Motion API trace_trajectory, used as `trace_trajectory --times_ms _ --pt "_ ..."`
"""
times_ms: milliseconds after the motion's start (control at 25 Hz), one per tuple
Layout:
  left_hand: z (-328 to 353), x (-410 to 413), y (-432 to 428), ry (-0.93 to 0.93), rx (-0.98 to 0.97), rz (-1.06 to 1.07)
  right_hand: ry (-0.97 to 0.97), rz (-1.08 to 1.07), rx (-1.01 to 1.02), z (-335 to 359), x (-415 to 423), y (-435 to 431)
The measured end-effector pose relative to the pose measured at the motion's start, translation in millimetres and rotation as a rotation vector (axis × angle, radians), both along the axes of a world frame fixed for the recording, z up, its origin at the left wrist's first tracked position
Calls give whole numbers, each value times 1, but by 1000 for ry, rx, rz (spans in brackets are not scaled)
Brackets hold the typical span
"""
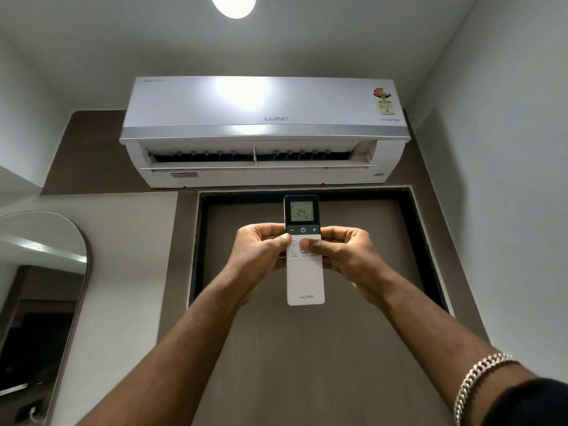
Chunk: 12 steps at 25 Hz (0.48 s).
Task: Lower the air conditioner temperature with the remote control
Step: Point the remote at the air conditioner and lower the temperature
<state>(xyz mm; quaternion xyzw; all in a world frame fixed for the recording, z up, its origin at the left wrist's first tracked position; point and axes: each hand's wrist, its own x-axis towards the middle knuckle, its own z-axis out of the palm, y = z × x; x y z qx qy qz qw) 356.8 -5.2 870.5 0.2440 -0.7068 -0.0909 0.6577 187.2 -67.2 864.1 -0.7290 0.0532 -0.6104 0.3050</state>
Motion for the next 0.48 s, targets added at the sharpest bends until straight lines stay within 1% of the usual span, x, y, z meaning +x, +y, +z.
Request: trace_trajectory --times_ms 480 --pt "-2 -3 -5 0 -13 33 -14 -18 1 -3 -4 3"
